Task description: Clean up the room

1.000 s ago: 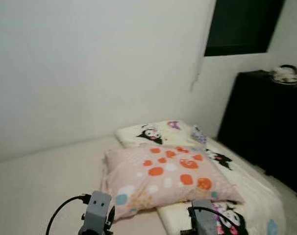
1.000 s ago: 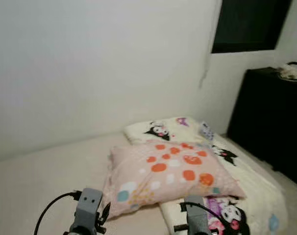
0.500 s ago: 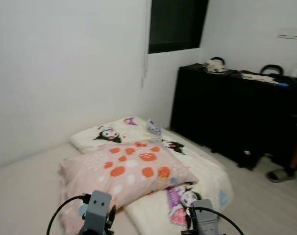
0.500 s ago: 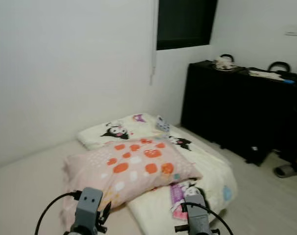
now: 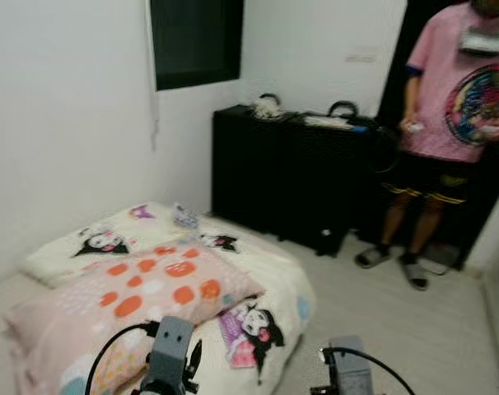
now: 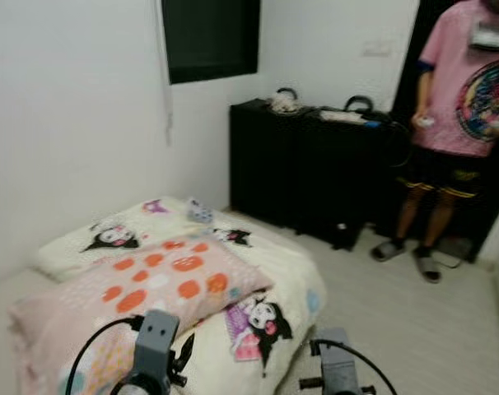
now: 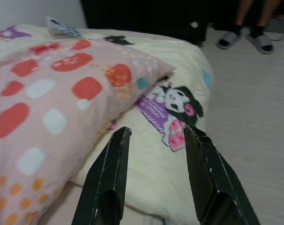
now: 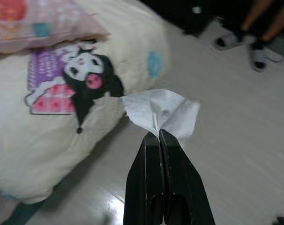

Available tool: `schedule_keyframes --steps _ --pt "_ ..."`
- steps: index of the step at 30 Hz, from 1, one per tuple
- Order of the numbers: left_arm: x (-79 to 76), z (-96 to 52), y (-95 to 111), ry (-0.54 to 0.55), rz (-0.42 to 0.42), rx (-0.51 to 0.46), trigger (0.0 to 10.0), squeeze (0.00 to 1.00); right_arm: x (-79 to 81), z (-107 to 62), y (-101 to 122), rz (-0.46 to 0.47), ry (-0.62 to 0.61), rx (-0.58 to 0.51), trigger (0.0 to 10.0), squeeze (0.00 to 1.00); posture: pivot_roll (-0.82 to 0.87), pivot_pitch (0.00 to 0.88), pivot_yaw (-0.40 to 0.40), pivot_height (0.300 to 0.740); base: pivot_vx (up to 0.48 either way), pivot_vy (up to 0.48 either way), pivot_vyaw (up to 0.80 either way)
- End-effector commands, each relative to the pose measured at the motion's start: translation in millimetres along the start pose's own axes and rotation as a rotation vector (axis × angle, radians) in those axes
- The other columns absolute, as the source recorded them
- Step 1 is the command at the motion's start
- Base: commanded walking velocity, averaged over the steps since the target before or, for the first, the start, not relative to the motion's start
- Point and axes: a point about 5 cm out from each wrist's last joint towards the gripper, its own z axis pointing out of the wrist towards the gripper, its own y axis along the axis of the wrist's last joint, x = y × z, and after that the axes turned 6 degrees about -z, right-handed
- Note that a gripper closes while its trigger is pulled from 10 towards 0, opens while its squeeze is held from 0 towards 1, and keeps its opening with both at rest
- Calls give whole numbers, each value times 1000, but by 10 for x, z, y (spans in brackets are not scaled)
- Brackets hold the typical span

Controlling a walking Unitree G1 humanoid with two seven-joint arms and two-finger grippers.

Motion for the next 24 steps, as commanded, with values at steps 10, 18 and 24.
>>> schedule_keyframes --steps 10,18,24 --pt "1 -15 -47 -9 9 22 10000 0 40 -25 -64 6 10 26 10000 0 -3 89 -30 740 0 0 -800" --pt "-1 -4 -37 -12 10 19 10000 0 29 -28 -75 9 5 30 10000 0 0 87 -26 740 0 0 -800" --pt "9 -4 -35 -13 12 20 10000 0 42 -22 -70 13 5 29 10000 0 -1 86 -23 740 0 0 -800"
